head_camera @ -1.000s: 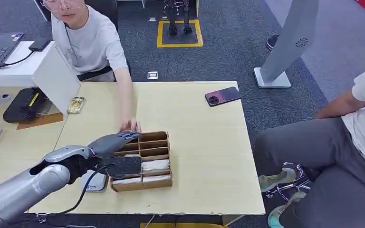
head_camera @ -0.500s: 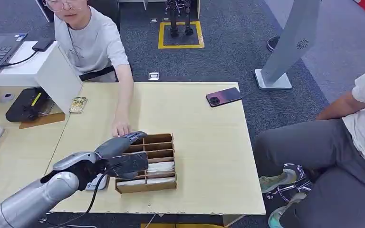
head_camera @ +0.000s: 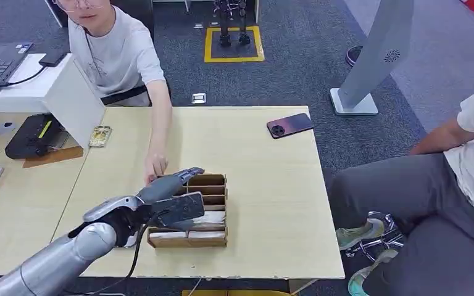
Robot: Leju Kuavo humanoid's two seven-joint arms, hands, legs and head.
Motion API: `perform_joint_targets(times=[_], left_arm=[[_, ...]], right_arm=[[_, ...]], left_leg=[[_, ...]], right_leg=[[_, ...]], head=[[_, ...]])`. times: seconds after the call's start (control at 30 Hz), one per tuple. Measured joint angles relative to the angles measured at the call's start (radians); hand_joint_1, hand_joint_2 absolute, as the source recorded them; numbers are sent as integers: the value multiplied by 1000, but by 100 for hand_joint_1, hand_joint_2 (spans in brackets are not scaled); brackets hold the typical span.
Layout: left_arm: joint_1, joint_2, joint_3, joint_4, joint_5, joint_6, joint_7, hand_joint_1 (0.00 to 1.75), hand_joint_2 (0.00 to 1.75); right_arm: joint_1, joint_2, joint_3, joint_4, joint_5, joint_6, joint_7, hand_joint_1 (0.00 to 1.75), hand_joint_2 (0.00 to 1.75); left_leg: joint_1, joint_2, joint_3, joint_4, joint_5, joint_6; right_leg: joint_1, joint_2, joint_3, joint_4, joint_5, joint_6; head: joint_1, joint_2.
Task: Pass the card to the sensor for recognition and then transmit it.
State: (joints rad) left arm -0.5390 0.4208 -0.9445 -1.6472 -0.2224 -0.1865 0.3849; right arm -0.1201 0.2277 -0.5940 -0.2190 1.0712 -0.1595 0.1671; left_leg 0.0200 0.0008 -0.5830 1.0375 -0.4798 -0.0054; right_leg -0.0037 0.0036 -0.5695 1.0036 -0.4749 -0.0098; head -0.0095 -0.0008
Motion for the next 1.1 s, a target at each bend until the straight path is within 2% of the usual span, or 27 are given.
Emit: perform_joint_targets(times=[0.37,0.53,1.1], left_arm=[[-7,-32,43,2,-19,21,-25,0,175],[-9,-49,48,2,-124,45,-62,0,175],[14,-85,48,17,-266,71,-92,0,175]], right_arm=[[0,0,-2,0,4,1,0,0,175],[0,0,-2,0,4,3,0,0,175],[0,0,-5,0,6,11,0,0,175]], left_leg=[[0,0,0,0,0,0],[0,0,0,0,0,0],[0,0,-1,0,0,0]], right_leg=[[0,0,-1,0,0,0],[0,0,0,0,0,0],[0,0,-1,0,0,0]], head=[[0,0],[0,0],[0,0]])
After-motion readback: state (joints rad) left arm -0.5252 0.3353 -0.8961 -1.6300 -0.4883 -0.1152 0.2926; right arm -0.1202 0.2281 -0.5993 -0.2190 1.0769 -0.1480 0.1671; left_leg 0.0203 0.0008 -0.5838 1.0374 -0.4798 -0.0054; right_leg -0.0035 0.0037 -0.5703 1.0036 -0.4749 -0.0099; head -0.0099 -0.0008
